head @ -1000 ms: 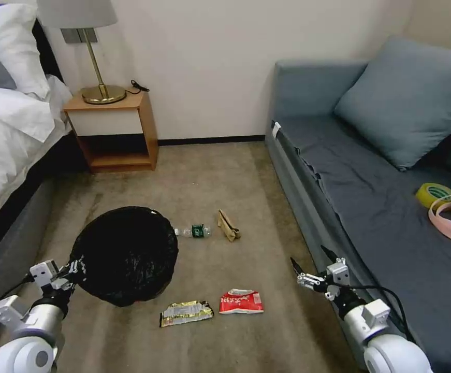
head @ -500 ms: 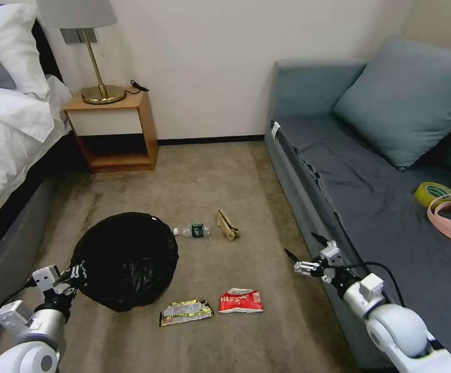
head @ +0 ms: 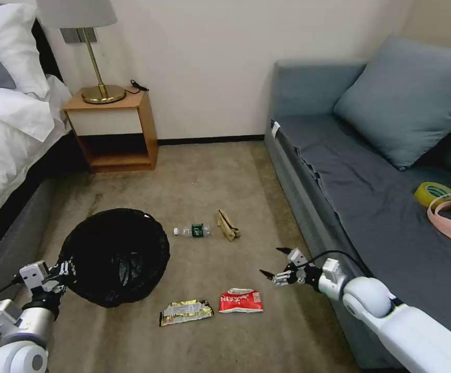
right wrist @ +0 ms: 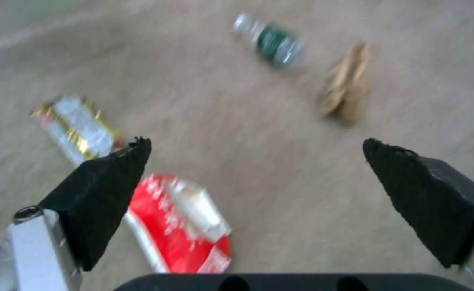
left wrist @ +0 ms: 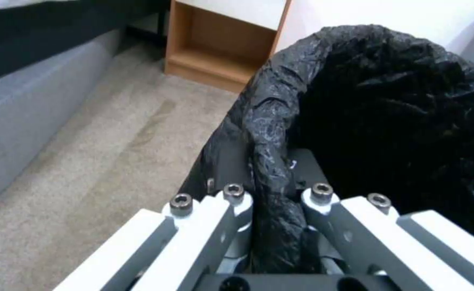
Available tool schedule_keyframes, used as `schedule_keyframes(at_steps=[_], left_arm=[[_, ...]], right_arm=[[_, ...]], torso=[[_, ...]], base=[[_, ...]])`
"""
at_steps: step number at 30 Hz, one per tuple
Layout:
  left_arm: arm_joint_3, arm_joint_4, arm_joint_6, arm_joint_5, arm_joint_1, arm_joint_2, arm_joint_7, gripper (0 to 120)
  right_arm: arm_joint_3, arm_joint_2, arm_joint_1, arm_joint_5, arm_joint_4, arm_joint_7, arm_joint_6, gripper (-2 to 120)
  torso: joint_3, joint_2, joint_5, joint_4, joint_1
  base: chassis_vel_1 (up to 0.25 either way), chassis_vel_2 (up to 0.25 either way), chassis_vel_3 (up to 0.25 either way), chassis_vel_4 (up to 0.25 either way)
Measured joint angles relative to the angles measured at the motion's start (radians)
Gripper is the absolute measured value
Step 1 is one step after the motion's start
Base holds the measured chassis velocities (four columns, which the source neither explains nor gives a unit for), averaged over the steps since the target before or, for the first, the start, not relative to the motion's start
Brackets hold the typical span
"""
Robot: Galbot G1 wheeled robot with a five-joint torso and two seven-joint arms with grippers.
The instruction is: Pick up the trash bin, then pick up the garbage on the floor and place it into the trash bin.
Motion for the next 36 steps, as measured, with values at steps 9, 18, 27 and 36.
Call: schedule_keyframes(at_steps=[9, 18, 27, 36], left_arm=[[-0.052, -0.071, -0.001, -0.013, 0.035, -0.003, 0.009, 5], [-0.063, -0.057, -0.001, -0.020, 0.024, 0.010, 0.014, 5], [-0.054, -0.017, 0.000, -0.024, -0.008, 0.019, 0.017, 5], [-0.065, 0.016, -0.001, -0.037, -0.031, 0.037, 0.019, 5]], right_arm=[[-0.242, 0.070, 0.274, 0.011, -0.185, -0.182, -0.072, 100], [-0.419, 0.137, 0.388, -0.010, -0.356, -0.265, -0.060, 100], [-0.514, 0.236, 0.440, -0.038, -0.527, -0.260, -0.034, 100], [-0.528, 0.348, 0.469, -0.101, -0.670, -0.277, 0.006, 100]], torso=[[0.000, 0.000, 0.0003, 0.0005, 0.000], [0.000, 0.000, -0.0003, 0.0000, 0.000], [0.000, 0.000, -0.0002, -0.0001, 0.000], [0.000, 0.000, -0.0001, 0.0002, 0.000]], base=[[0.000, 0.000, 0.000, 0.000], [0.000, 0.000, 0.000, 0.000], [0.000, 0.000, 0.000, 0.000], [0.000, 0.000, 0.000, 0.000]])
